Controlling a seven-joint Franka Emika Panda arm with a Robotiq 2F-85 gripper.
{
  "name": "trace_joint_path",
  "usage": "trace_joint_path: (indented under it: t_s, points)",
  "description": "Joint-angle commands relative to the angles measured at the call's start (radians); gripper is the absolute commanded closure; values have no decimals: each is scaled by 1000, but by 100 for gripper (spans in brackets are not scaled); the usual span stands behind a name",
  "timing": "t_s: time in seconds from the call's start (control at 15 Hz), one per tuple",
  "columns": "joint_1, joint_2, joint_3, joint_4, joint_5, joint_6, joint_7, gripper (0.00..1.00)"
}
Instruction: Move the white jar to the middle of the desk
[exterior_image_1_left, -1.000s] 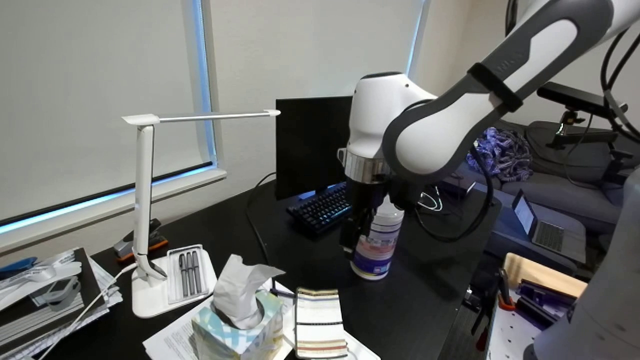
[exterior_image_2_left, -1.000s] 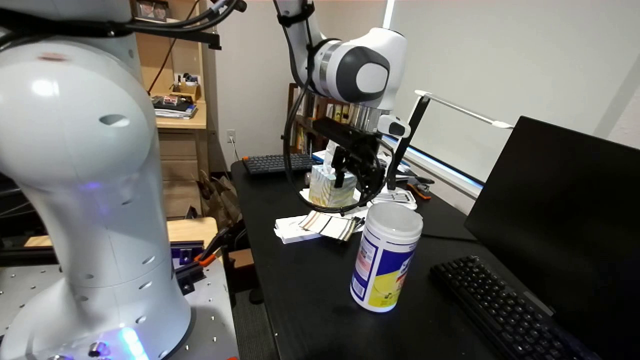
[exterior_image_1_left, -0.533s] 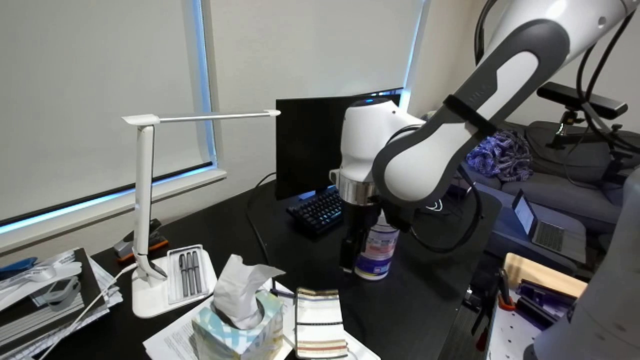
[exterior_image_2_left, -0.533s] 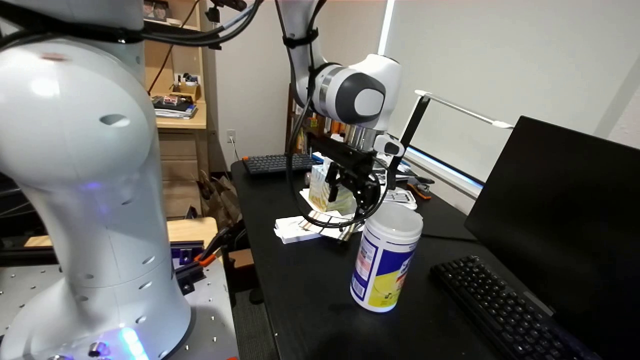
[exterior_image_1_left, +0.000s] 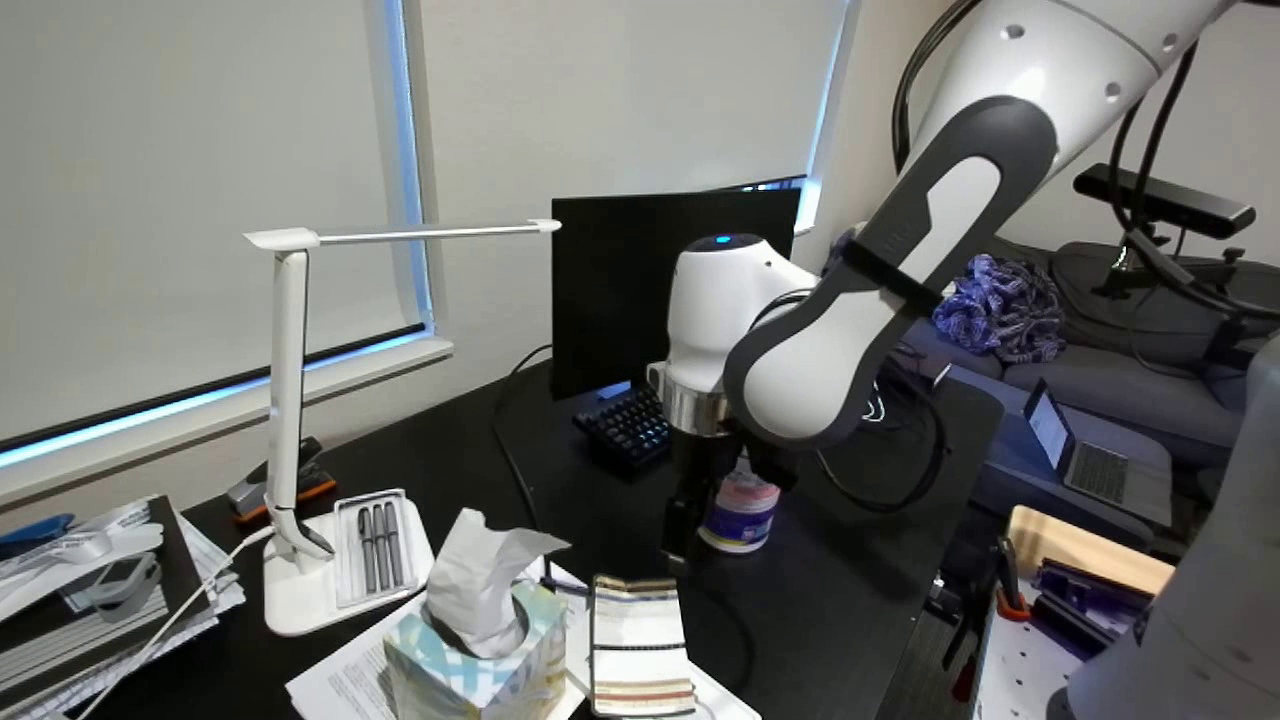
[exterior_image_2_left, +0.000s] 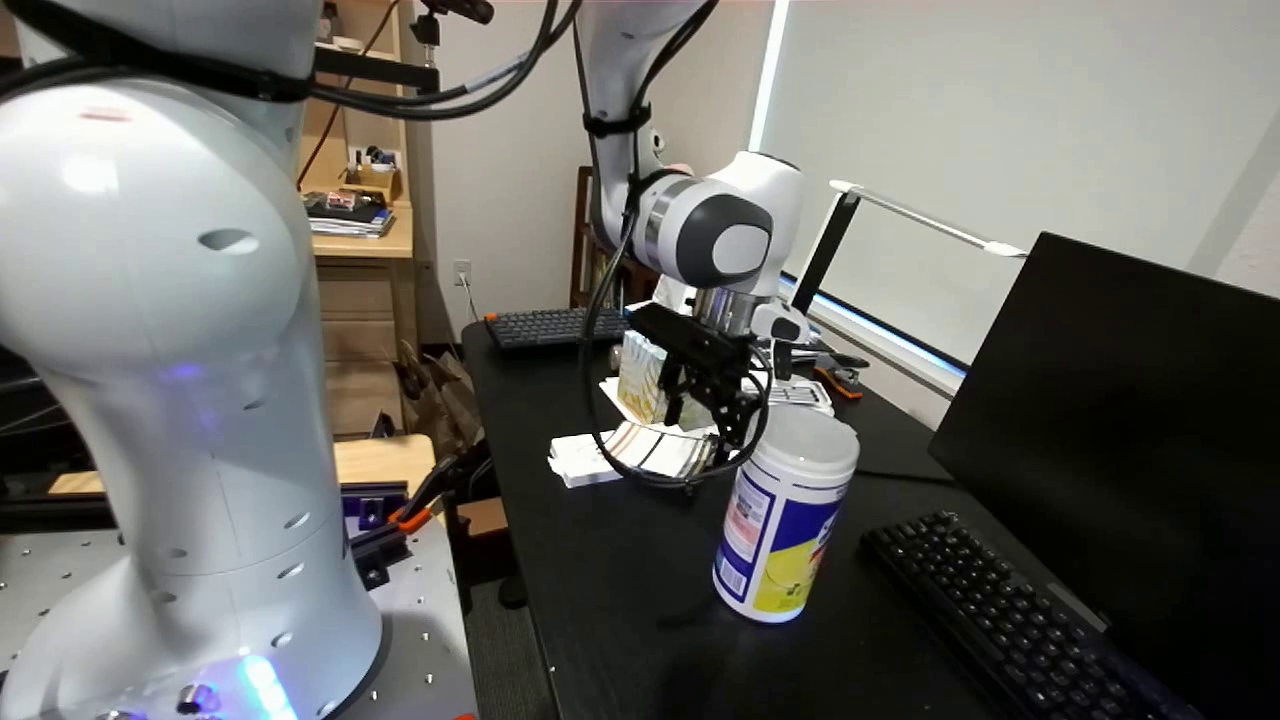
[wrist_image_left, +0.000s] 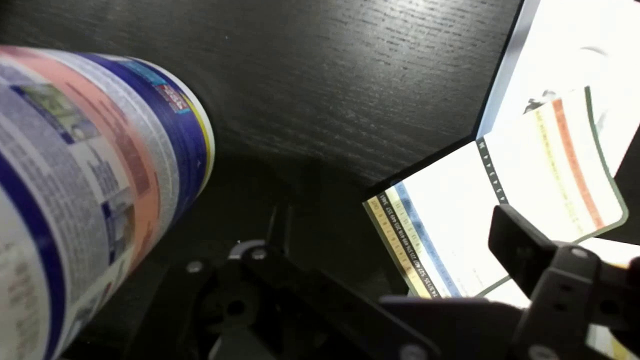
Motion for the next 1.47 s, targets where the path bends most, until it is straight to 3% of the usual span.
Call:
trace_joint_path:
  t_s: [0.0,0.4,0.53,0.73,0.93,1.4]
  points:
    - [-24,48,-10,6,-8,88,5,0]
    - [-53,32,-29,-16,25,198,37,0]
    - [-38,19,-40,-26,28,251,113,0]
    - [29,-2,-117,-42,-17,294,326,0]
    - [64,-6,-184,-35,-18,251,474,0]
    - [45,-17,-259,-37,35,213,713,0]
